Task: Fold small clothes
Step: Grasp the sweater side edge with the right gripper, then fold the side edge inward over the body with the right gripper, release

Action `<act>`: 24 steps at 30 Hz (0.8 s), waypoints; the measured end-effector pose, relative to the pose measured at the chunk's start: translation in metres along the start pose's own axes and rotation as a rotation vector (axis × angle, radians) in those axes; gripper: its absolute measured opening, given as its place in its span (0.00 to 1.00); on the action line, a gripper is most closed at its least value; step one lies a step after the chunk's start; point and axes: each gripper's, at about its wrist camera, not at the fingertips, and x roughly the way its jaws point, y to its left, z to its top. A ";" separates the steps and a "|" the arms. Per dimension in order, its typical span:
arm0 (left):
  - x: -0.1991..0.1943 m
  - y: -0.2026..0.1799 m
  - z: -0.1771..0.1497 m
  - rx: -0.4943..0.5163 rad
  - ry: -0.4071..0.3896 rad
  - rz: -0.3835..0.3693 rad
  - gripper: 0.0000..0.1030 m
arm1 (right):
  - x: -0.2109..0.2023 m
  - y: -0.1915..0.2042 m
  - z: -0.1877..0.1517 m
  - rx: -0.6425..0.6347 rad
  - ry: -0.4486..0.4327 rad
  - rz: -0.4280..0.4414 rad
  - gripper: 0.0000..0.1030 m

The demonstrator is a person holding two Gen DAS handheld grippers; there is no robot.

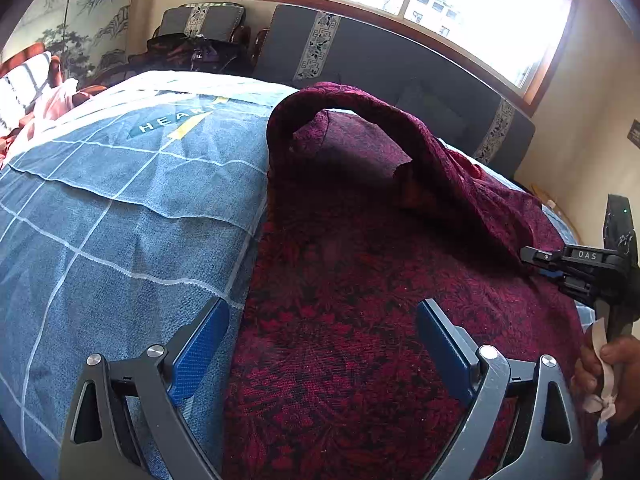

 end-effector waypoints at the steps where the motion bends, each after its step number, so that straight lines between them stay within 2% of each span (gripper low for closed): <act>1: 0.000 -0.003 0.000 0.009 0.003 0.007 0.93 | -0.001 0.001 0.001 0.012 -0.001 0.003 0.13; 4: -0.001 -0.006 -0.001 0.025 0.000 0.005 0.93 | -0.018 0.010 0.010 -0.001 -0.044 0.026 0.10; 6: -0.002 -0.004 0.000 0.016 0.001 -0.034 0.95 | -0.034 0.015 0.021 -0.023 -0.090 0.028 0.09; 10: 0.001 0.015 0.003 -0.091 0.023 -0.129 0.97 | -0.064 0.013 0.046 -0.023 -0.165 0.024 0.08; 12: -0.002 0.025 0.002 -0.147 -0.006 -0.159 1.00 | -0.074 0.007 0.057 -0.015 -0.196 0.020 0.08; 14: -0.003 0.029 0.002 -0.167 -0.014 -0.170 1.00 | -0.080 -0.003 0.065 0.001 -0.213 0.005 0.07; 18: -0.001 0.025 0.002 -0.145 -0.007 -0.146 1.00 | -0.082 -0.034 0.075 0.047 -0.237 -0.011 0.05; 21: -0.001 0.024 0.003 -0.145 -0.008 -0.151 1.00 | -0.074 -0.063 0.076 0.110 -0.226 -0.022 0.05; 23: -0.001 0.023 0.003 -0.147 -0.009 -0.151 1.00 | -0.072 -0.083 0.071 0.149 -0.223 -0.003 0.05; 24: -0.001 0.023 0.003 -0.148 -0.009 -0.151 1.00 | -0.069 -0.090 0.069 0.162 -0.212 0.037 0.06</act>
